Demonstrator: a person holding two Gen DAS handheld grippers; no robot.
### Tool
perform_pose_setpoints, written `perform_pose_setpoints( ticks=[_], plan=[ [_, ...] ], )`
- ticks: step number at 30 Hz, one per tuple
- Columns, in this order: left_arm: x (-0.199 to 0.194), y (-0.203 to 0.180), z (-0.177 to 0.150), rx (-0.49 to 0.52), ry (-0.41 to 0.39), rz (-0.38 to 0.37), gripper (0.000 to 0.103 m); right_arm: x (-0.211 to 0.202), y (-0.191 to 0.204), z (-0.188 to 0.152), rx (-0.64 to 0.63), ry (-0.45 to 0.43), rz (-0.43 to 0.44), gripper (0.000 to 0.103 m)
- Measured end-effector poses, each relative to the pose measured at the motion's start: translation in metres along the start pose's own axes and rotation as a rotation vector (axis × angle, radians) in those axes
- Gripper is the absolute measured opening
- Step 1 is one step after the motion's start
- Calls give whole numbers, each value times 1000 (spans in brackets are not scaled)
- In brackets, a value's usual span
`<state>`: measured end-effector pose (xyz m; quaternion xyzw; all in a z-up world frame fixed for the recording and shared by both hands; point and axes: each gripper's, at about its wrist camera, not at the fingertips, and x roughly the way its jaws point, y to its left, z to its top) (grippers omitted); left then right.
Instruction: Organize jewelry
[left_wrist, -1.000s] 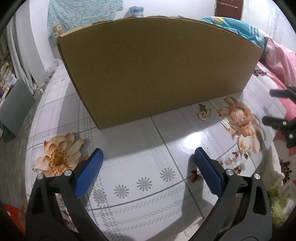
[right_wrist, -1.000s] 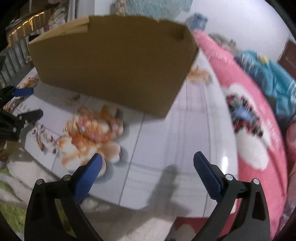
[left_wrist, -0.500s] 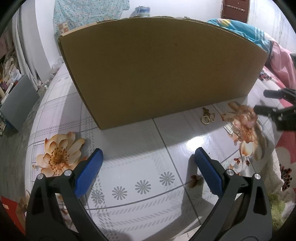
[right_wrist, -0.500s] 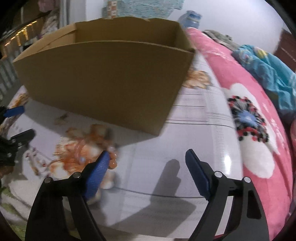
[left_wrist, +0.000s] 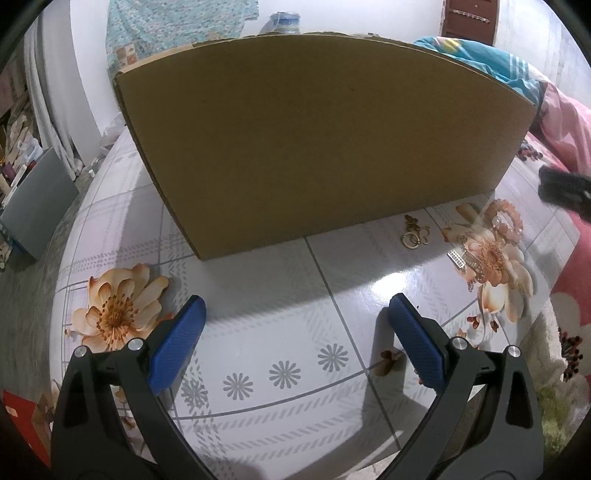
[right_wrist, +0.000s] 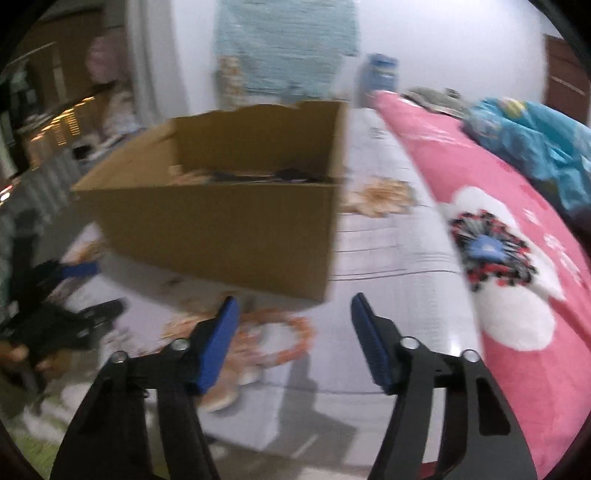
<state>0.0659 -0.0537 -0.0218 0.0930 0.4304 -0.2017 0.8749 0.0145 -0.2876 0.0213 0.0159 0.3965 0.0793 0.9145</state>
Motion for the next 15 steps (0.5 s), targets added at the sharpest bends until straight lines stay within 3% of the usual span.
perform_pose_setpoints(
  ticks=[3, 7, 15],
  plan=[
    [1, -1, 1, 4, -2, -3, 96, 14, 21, -6, -17, 50, 104, 39],
    [1, -2, 2, 8, -8, -5, 96, 32, 45, -15, -28, 110, 150, 25],
    [1, -3, -1, 11, -30, -7, 96, 55, 57, -8, -49, 163, 169, 17]
  ],
)
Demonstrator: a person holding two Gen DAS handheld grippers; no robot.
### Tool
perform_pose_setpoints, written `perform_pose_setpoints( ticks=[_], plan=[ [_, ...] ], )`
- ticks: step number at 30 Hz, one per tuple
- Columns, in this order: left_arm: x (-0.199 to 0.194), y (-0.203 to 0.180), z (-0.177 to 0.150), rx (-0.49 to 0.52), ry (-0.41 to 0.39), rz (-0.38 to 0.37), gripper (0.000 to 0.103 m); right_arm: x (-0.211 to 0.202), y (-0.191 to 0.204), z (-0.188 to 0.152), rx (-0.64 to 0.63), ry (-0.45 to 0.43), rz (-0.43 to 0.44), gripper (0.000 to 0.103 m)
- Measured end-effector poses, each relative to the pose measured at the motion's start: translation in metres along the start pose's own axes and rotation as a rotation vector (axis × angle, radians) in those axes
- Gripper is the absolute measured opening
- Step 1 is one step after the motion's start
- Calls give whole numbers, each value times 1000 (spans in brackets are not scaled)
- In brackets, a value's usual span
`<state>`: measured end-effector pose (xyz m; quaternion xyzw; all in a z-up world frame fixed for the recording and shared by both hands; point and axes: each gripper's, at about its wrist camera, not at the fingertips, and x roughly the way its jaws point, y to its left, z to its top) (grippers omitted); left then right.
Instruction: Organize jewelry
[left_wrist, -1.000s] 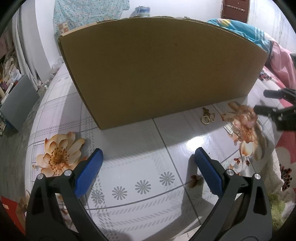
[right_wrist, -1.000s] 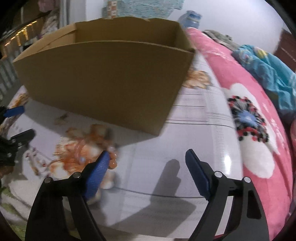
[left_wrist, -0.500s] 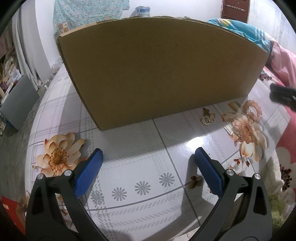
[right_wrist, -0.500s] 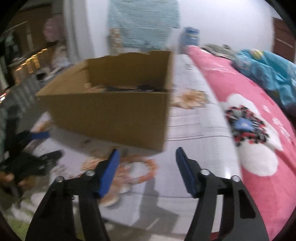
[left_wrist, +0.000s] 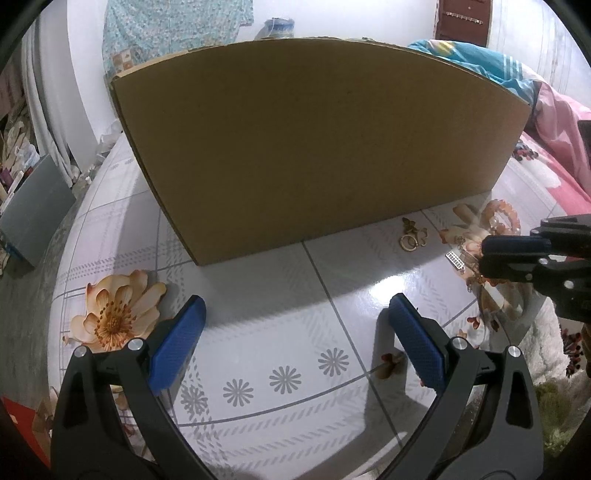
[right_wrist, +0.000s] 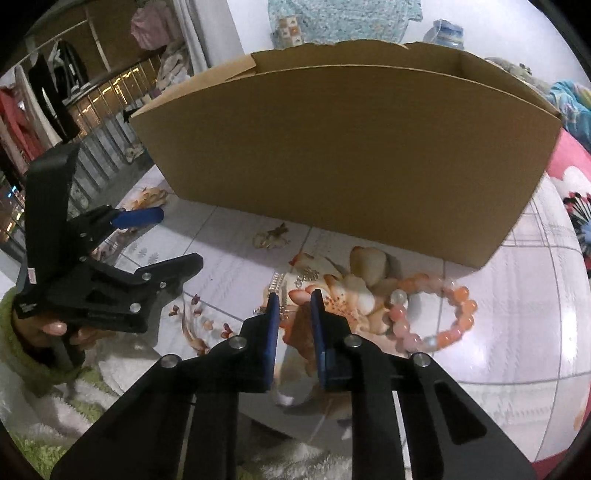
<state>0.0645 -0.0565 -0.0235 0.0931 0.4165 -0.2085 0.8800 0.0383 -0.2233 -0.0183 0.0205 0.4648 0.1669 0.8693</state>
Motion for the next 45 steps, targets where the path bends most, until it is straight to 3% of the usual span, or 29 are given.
perform_pose_setpoints(
  ticks=[25, 27, 37, 43, 45],
  plan=[
    [-3, -1, -8, 10, -23, -9, 96, 11, 25, 5, -85, 44, -43, 13],
    [-4, -1, -9, 13, -25, -10, 96, 10, 25, 4, -93, 48, -36, 6],
    [-9, 0, -9, 25, 6, -25, 96, -5, 5, -7, -1, 29, 25, 2],
    [-26, -15, -9, 82, -52, -83, 94, -17, -5, -8, 28, -6, 22, 1],
    [-30, -21, -8, 99, -61, -109, 88, -20, -11, -10, 40, -11, 11, 1]
  ],
)
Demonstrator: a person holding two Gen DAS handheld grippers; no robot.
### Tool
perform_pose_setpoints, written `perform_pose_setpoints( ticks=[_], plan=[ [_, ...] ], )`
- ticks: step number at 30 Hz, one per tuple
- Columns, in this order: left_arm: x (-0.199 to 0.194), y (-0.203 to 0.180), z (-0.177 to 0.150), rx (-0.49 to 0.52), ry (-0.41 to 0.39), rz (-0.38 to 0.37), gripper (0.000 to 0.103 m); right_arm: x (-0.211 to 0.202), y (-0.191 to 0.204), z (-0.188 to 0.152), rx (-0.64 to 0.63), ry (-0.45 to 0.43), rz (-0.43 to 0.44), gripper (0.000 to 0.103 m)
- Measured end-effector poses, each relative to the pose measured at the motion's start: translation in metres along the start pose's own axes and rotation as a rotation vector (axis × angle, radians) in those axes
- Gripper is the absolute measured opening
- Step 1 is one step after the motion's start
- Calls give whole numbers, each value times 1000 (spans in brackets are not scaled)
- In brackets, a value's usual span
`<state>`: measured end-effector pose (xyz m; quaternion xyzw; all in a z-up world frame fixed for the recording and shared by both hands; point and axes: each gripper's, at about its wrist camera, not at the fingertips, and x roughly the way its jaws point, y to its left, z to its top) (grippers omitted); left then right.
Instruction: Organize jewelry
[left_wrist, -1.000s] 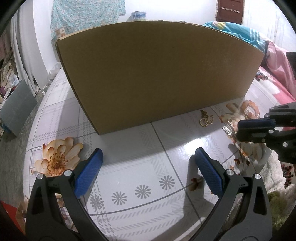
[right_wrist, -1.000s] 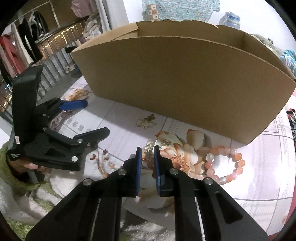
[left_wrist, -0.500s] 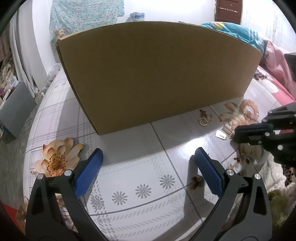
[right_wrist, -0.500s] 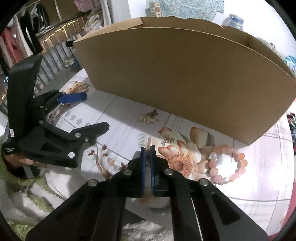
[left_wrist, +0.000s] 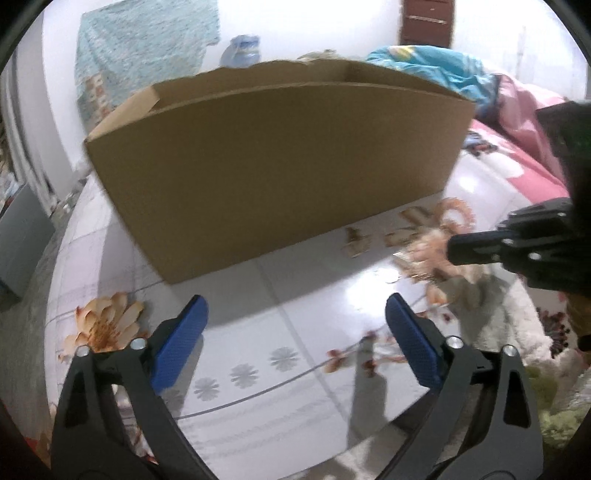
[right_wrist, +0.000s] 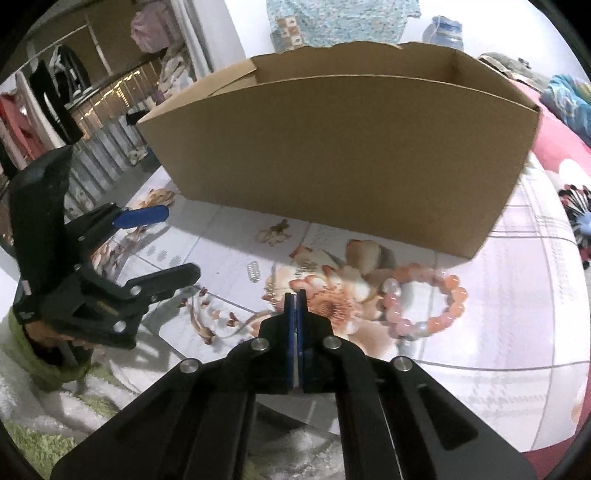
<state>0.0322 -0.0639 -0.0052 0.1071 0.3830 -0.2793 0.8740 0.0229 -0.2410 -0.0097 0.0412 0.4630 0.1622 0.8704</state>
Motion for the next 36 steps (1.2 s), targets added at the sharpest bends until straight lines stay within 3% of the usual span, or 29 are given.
perform_pose_setpoints(
  ticks=[5, 14, 24, 28, 36],
  plan=[
    [4, -13, 7, 16, 9, -63, 64, -9, -11, -2, 42, -28, 5, 1],
    [21, -43, 9, 145, 63, -99, 36, 0, -15, -1, 88, -34, 72, 3],
    [31, -52, 16, 171, 91, -108, 25, 0, -14, -2, 99, -44, 88, 3],
    [29, -50, 18, 160, 101, -106, 14, -2, -15, -4, 98, -52, 91, 3],
    [28, -46, 17, 154, 93, -110, 14, -12, -18, -10, 100, -68, 99, 3]
  ],
)
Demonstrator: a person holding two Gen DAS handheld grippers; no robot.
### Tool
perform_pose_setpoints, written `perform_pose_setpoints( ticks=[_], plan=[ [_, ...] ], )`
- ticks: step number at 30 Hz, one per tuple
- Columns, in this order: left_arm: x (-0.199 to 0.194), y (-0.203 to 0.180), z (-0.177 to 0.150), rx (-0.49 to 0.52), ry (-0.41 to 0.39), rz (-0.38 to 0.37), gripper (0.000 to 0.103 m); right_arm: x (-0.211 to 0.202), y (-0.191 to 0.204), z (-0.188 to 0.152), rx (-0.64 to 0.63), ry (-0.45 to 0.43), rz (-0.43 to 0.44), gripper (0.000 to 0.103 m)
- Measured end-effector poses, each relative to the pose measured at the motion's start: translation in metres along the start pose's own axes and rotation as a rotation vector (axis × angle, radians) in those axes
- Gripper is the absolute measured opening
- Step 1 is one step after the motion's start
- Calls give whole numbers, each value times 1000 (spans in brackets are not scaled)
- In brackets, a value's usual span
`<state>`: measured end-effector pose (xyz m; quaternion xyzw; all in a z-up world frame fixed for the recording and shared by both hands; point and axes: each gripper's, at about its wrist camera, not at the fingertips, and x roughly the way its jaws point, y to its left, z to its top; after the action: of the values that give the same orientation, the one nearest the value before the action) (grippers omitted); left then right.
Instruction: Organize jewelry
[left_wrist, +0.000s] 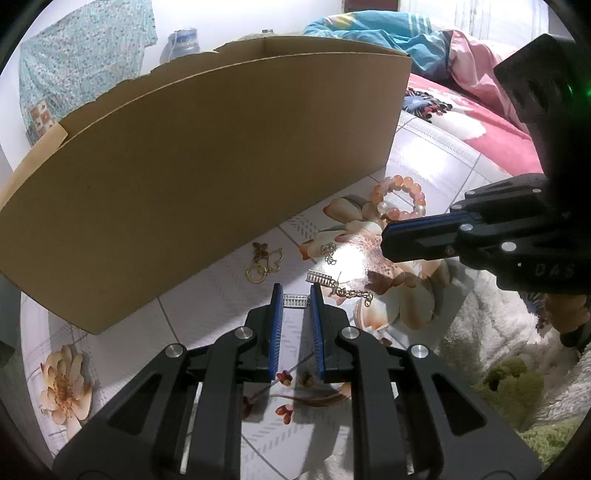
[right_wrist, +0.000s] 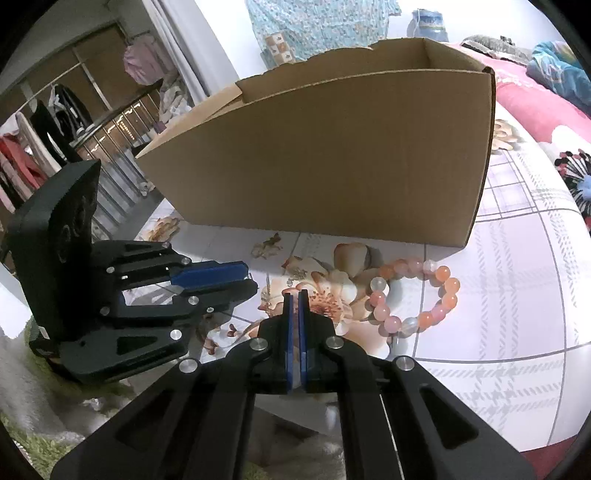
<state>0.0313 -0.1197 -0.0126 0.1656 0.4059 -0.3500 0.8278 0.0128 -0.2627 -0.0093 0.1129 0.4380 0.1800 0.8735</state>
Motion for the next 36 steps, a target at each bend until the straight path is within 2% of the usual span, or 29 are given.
perform_pose_setpoints(
  ticks=[6, 8, 10, 14, 24, 28, 32, 36],
  plan=[
    [-6, 7, -6, -28, -6, 11, 14, 1, 6, 1, -14, 2, 25, 4],
    [-9, 13, -8, -45, -9, 23, 14, 5, 10, 3, -27, 8, 34, 13],
    [-13, 18, -10, -61, -16, 36, 14, 9, 16, 5, -48, 9, 34, 16],
    [-19, 26, -13, -86, -29, 52, 14, 18, 25, 9, -79, 19, 21, 16],
    [-21, 33, -19, -99, -49, 40, 14, 32, 35, 8, -143, 57, -56, 15],
    [-22, 34, -21, -105, -57, 36, 14, 36, 42, 7, -182, 66, -96, 7],
    [-24, 36, -24, -110, -67, 34, 14, 36, 46, 5, -213, 63, -124, 5],
    [-30, 38, -25, -117, -83, 38, 14, 34, 45, 6, -199, 53, -102, 4]
  ],
)
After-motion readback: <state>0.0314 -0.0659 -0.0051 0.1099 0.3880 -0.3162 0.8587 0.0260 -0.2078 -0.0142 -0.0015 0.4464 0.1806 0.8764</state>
